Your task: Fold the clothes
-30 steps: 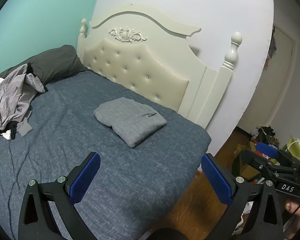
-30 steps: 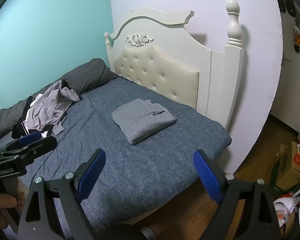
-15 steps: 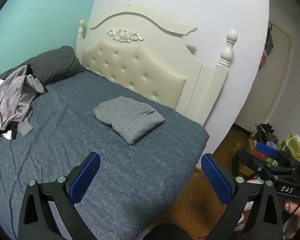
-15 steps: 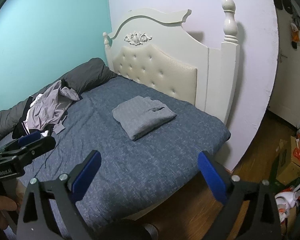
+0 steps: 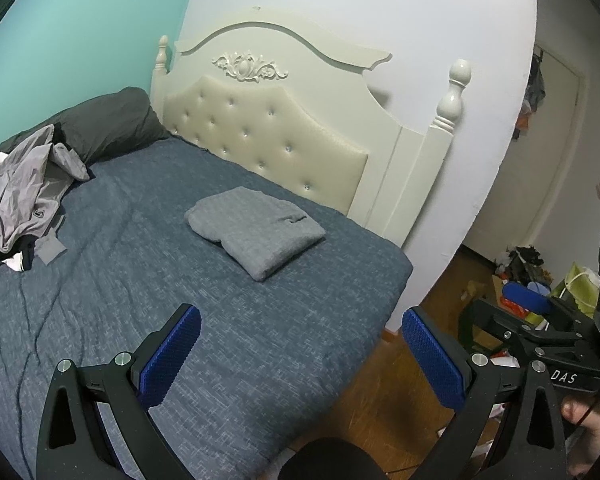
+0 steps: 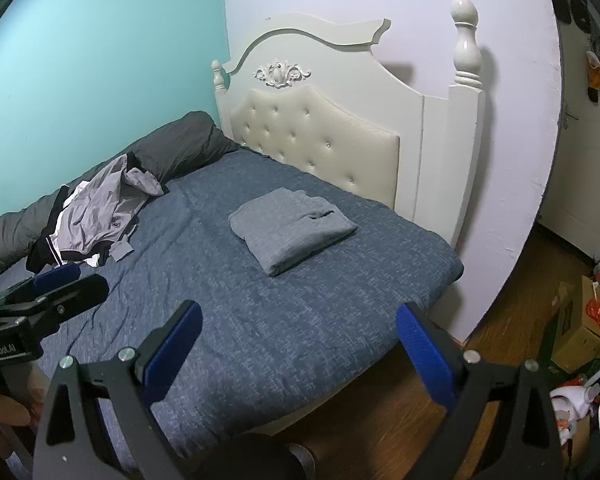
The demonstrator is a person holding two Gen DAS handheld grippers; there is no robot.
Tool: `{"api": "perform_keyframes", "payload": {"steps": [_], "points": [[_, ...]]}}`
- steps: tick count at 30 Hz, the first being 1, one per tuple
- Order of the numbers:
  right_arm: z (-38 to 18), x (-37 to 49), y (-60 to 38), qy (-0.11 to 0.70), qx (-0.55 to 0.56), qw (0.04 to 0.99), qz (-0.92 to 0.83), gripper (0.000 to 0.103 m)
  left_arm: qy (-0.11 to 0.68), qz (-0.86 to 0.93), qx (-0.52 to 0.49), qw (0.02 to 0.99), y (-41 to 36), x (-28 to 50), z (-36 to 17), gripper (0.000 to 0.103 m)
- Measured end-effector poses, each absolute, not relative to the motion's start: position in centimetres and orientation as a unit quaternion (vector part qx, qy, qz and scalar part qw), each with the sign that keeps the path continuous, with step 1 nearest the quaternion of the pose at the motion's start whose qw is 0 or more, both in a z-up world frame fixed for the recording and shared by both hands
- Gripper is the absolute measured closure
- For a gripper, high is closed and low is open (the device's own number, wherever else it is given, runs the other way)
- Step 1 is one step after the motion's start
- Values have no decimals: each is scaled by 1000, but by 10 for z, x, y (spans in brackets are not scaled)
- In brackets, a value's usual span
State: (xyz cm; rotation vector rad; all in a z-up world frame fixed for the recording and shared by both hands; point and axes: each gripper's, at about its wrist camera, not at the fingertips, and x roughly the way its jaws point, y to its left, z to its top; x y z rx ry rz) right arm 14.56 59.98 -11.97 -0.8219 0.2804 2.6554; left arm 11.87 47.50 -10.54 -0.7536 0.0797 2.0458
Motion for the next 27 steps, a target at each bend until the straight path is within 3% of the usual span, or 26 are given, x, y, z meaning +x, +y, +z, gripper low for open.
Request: {"api": "perform_keyframes", "payload": {"steps": [27], "points": [[-117,153,583,90,-289,168,938,5,41,838,-296,457,461,127,-103,0]]}}
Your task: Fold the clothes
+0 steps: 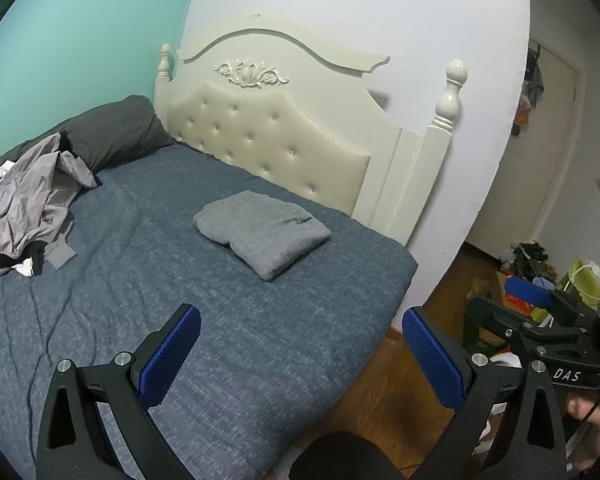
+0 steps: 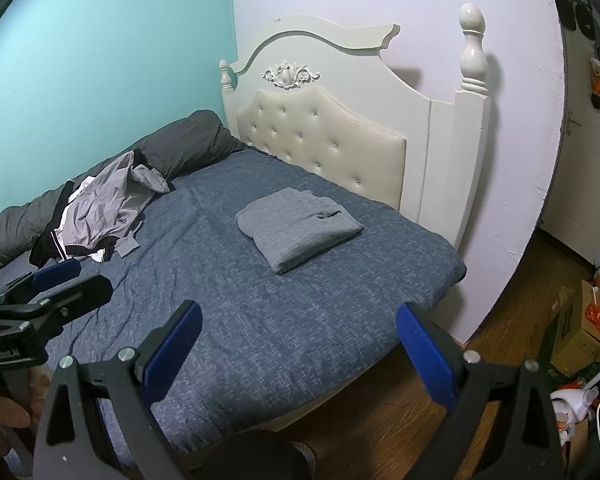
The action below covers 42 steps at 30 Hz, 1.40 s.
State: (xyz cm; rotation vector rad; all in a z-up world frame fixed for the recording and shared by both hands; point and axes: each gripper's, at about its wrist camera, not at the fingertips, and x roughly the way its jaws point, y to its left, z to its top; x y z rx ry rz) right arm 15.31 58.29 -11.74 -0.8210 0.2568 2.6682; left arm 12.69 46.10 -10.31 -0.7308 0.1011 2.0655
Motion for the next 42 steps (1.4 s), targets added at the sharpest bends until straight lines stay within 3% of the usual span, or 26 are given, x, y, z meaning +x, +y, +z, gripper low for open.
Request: {"api": "perform_keyframes", "payload": {"steps": [42], "points": [[-117,163,575,89,-276,171,942,5,41,842,-289,455,446,132,-107,0]]}}
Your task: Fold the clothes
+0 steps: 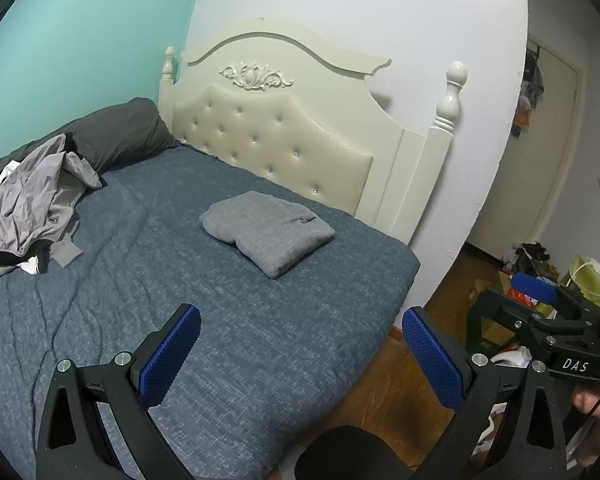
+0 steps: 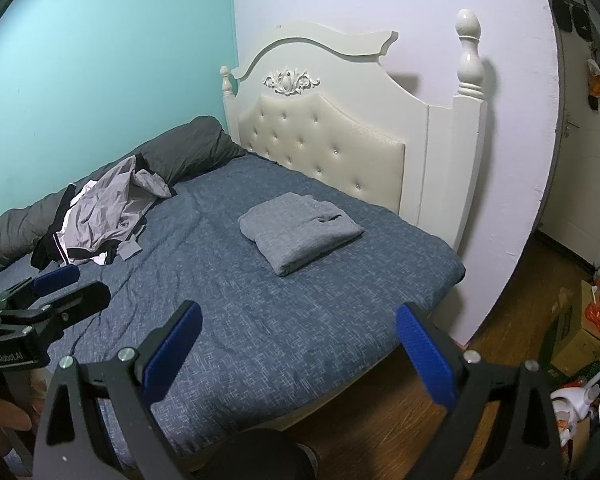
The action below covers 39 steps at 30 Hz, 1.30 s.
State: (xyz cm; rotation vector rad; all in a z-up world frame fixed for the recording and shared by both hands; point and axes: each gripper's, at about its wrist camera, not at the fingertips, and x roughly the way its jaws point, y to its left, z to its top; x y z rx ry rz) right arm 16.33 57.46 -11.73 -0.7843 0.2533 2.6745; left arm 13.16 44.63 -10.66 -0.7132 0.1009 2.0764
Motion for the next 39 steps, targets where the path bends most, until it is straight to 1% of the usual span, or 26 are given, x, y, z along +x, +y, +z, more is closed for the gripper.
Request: {"api": "perform_keyframes", "payload": {"steps": [15,39], "points": [[-117,166,571,86,-275,172,942,5,32,846,-283,451,441,135,-104,0],[-121,167,570,88,-277,173,941,5,38,848,-288,444,441,135,-108,0]]}}
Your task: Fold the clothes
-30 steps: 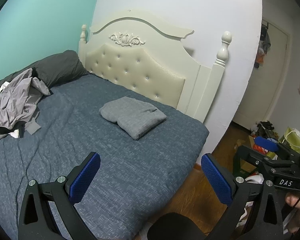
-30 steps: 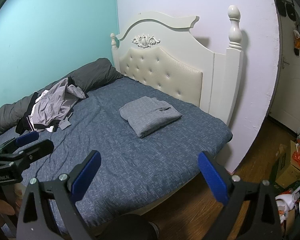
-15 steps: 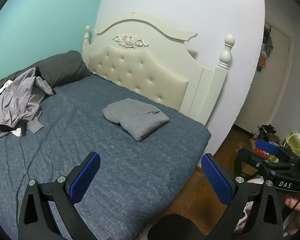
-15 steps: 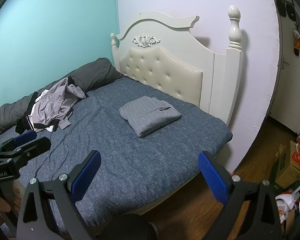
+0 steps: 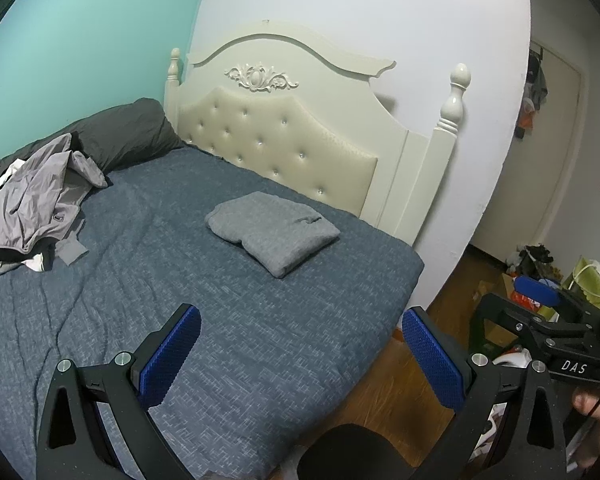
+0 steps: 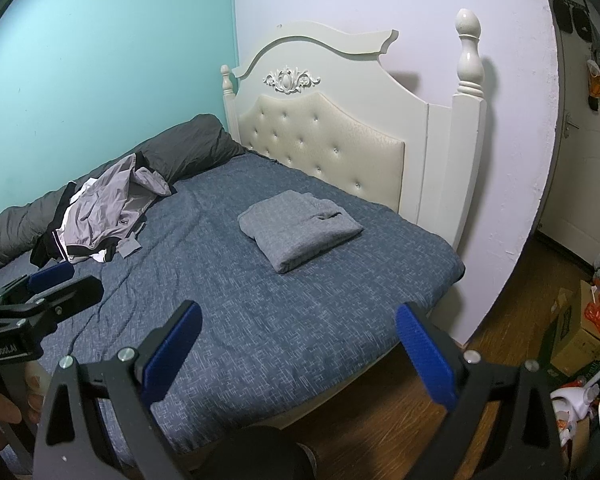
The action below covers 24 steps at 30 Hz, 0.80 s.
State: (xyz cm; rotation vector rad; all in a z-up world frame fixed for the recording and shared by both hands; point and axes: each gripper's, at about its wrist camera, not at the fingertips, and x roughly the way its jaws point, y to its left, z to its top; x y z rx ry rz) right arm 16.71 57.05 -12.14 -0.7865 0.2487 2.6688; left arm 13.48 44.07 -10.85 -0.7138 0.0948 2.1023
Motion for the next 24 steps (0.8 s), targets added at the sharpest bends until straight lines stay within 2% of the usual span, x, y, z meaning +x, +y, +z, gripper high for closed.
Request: {"api": "perform_keyframes", "payload": {"steps": [24], "points": [[-123,173,574,91,-278,182,939,4,46,849,-292,439,443,133,-110,0]]}}
